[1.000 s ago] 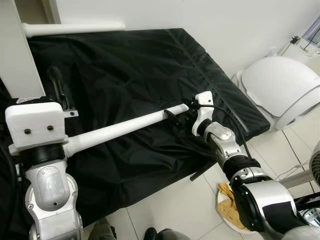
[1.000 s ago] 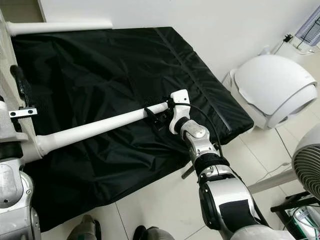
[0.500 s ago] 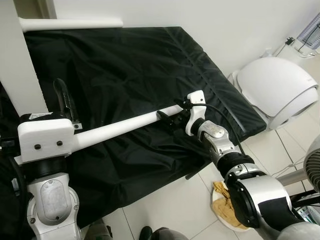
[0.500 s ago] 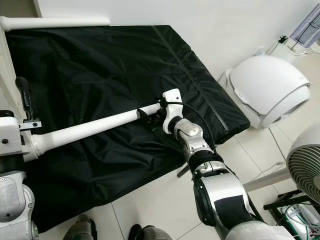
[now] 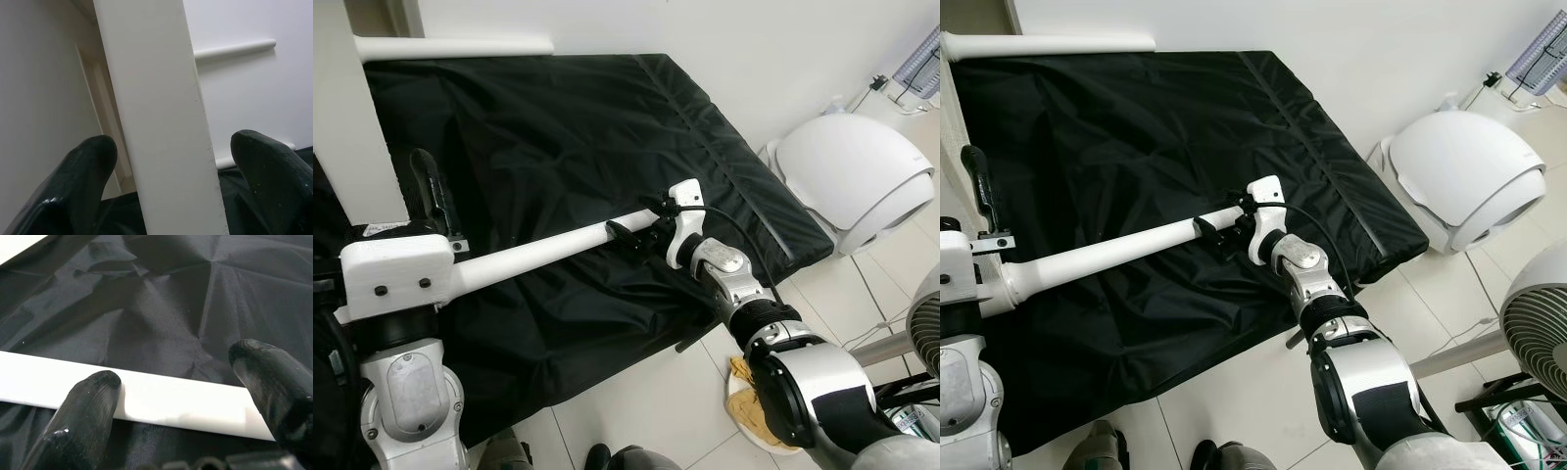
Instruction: Building children table
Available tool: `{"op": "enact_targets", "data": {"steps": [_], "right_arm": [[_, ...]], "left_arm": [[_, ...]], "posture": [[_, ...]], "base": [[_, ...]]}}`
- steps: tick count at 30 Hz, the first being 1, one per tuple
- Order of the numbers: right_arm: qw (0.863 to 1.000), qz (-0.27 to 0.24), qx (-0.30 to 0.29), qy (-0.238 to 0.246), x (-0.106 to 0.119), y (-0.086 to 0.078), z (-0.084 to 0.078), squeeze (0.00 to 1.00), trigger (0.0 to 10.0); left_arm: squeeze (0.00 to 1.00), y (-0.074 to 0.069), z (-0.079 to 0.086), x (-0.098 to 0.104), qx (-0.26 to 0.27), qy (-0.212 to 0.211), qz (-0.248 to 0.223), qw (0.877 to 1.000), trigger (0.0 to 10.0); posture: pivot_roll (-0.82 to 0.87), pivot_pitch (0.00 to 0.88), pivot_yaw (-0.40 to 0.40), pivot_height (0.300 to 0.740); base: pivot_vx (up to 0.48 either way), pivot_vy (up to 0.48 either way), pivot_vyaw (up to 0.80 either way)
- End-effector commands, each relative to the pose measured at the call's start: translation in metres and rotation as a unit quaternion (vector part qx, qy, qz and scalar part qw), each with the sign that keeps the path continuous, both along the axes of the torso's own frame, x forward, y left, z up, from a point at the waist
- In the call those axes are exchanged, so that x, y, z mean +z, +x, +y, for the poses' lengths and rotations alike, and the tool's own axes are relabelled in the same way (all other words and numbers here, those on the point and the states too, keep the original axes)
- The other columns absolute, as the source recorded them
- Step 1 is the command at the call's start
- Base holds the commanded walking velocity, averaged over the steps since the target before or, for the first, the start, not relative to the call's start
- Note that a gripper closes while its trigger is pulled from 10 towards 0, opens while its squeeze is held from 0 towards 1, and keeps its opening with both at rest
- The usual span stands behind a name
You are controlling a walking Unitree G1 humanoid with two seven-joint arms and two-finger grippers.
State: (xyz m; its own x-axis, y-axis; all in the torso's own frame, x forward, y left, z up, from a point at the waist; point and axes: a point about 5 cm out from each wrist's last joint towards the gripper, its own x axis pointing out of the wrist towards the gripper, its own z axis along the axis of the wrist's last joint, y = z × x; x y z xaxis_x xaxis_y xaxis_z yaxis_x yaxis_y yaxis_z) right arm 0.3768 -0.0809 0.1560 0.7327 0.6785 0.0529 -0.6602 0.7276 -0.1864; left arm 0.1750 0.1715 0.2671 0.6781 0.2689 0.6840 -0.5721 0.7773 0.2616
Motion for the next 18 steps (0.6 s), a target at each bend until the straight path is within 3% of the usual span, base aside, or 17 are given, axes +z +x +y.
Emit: {"op": "enact_targets", "data": {"steps": [1, 16, 18], "right_arm": [[1.000, 0.008, -0.007, -0.013, -0.009, -0.002, -0.008, 0.00, 10.0], [1.000, 0.004, -0.004, -0.009, -0.011, -0.004, -0.008, 0.00, 10.0], [1.000, 0.003, -0.010, -0.008, -0.013, -0.005, -0.008, 0.00, 10.0]], "left_arm": [[0.00, 0.000, 0.001, 0.002, 0.020, -0.013, -0.025, 0.999, 10.0], [0.00, 0.007, 0.000, 0.003, 0.002, -0.005, -0.027, 1.000, 10.0], [0.00, 0.012, -0.006, 0.002, -0.039, -0.004, -0.017, 0.999, 10.0]], "posture": [[0.15, 0.108, -0.199, 0.740], [0.15, 0.092, -0.180, 0.740], [0.15, 0.093, -0.169, 0.740]], "base": [[0.000, 0.000, 0.80], [0.000, 0.000, 0.80], [0.000, 0.000, 0.80]]}}
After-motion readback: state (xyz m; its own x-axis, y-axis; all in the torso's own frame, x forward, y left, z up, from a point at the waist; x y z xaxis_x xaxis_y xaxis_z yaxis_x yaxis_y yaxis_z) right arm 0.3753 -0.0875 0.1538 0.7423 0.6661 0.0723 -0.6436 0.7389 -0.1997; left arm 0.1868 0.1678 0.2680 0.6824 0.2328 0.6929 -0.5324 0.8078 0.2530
